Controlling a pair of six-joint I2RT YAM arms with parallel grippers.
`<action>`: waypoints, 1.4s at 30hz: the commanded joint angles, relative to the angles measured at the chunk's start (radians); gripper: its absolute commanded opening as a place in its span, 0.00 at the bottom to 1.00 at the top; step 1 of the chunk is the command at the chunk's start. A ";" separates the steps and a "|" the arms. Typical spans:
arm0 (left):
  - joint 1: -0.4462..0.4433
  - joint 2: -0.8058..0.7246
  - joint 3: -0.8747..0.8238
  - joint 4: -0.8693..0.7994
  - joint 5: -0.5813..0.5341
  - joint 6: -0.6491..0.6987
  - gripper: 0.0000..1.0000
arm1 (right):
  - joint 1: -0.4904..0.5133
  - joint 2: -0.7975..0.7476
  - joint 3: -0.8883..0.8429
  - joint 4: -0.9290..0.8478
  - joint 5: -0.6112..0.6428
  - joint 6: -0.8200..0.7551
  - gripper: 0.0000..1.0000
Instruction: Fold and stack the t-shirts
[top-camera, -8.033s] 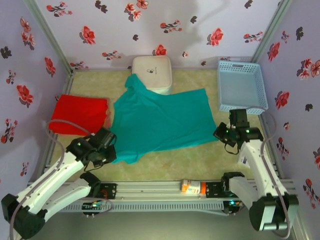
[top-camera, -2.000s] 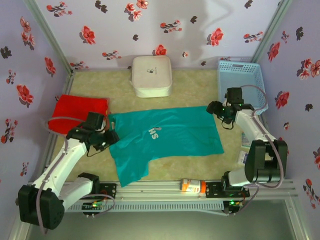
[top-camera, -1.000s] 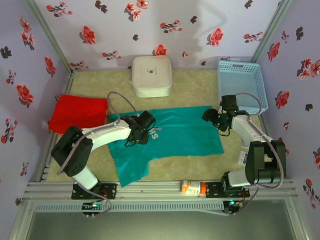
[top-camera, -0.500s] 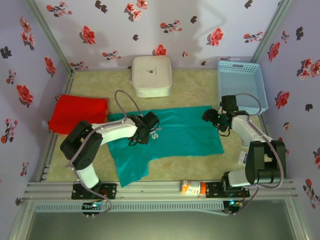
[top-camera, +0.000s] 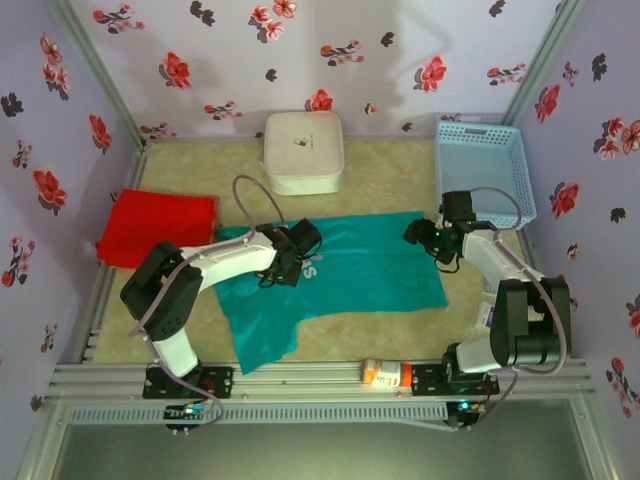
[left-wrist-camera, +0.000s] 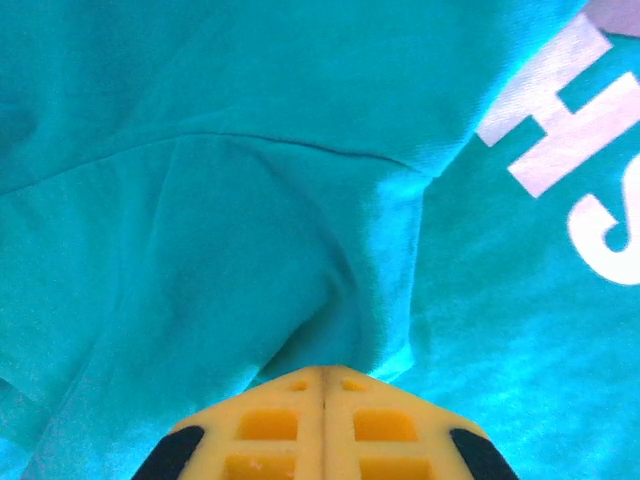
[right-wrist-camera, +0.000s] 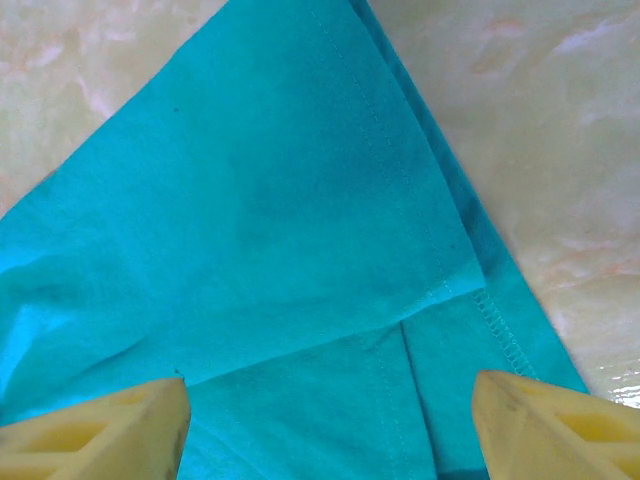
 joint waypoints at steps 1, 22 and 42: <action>-0.009 -0.057 0.055 -0.100 0.066 0.002 0.00 | -0.002 0.007 -0.006 -0.002 -0.007 -0.008 0.75; 0.049 -0.070 0.082 -0.197 0.192 0.005 0.46 | -0.002 -0.010 -0.024 -0.041 0.024 -0.036 0.74; 0.439 0.233 0.255 -0.053 0.186 0.120 0.41 | 0.101 0.341 0.225 0.075 0.055 -0.009 0.73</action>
